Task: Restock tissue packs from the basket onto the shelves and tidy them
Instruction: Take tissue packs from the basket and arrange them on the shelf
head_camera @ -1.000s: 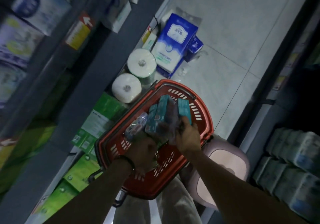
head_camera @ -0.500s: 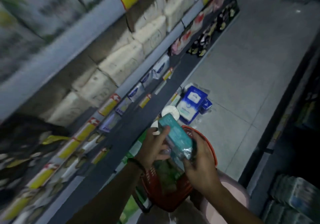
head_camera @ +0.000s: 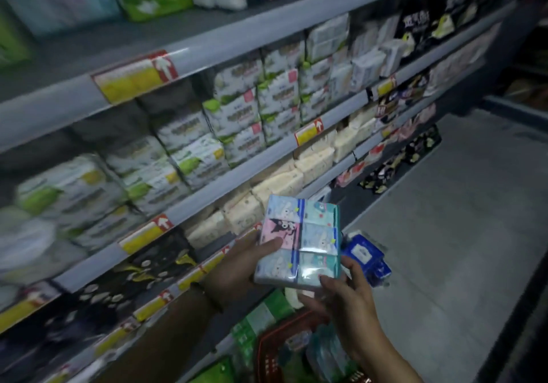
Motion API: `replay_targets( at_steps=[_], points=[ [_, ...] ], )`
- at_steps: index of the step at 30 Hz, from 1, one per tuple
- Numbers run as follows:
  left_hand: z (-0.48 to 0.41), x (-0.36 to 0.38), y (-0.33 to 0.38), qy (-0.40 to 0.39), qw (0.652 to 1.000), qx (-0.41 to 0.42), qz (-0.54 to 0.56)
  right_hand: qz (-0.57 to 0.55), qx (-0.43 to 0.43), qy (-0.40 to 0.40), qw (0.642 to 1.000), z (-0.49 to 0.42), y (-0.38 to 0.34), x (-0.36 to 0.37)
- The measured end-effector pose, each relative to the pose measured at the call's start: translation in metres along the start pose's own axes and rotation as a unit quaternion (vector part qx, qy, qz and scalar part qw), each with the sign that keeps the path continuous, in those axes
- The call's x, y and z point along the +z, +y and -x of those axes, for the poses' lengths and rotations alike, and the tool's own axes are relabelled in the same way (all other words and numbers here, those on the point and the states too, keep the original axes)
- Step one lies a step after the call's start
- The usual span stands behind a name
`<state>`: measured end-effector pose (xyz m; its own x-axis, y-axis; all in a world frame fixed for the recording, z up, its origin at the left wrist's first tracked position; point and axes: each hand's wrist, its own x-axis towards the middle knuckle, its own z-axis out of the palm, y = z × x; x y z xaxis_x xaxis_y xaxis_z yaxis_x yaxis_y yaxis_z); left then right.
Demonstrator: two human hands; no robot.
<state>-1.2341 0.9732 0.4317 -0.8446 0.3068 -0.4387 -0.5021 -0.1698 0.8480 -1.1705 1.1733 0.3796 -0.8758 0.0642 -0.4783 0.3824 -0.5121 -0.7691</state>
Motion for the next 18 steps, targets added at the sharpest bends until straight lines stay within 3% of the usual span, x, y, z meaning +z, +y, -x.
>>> replay_targets(
  at_steps=[5,7,8,9,10,13,14,16,17,18],
  points=[
    [0.023,-0.02,0.059,0.033,0.991,0.044,-0.122,0.117,-0.013,0.026,0.993,0.009,-0.041,0.032],
    [0.037,-0.018,0.081,0.034,0.967,0.107,-0.229,0.199,-0.052,0.073,0.976,0.014,-0.059,0.043],
    [0.045,-0.014,0.091,0.041,0.939,0.162,-0.302,0.225,-0.064,0.085,0.968,0.016,-0.07,0.049],
    [0.053,-0.01,0.098,0.063,0.895,0.224,-0.379,0.232,-0.062,0.082,0.967,0.019,-0.081,0.054],
    [0.061,-0.006,0.1,0.09,0.831,0.303,-0.458,0.211,-0.043,0.059,0.975,0.021,-0.092,0.06],
    [0.074,0.003,0.094,0.15,0.549,0.531,-0.627,0.122,0.05,-0.085,0.988,0.036,-0.127,0.081],
    [0.078,0.004,0.092,0.152,0.491,0.572,-0.639,0.125,0.035,-0.125,0.984,0.04,-0.134,0.086],
    [0.083,0.001,0.093,0.15,0.445,0.613,-0.636,0.116,-0.028,-0.161,0.98,0.044,-0.147,0.096],
    [0.084,-0.002,0.094,0.163,0.455,0.61,-0.628,0.112,-0.058,-0.156,0.98,0.045,-0.15,0.101],
    [0.087,-0.002,0.095,0.19,0.492,0.593,-0.608,0.105,-0.087,-0.141,0.981,0.044,-0.154,0.105]
  ],
)
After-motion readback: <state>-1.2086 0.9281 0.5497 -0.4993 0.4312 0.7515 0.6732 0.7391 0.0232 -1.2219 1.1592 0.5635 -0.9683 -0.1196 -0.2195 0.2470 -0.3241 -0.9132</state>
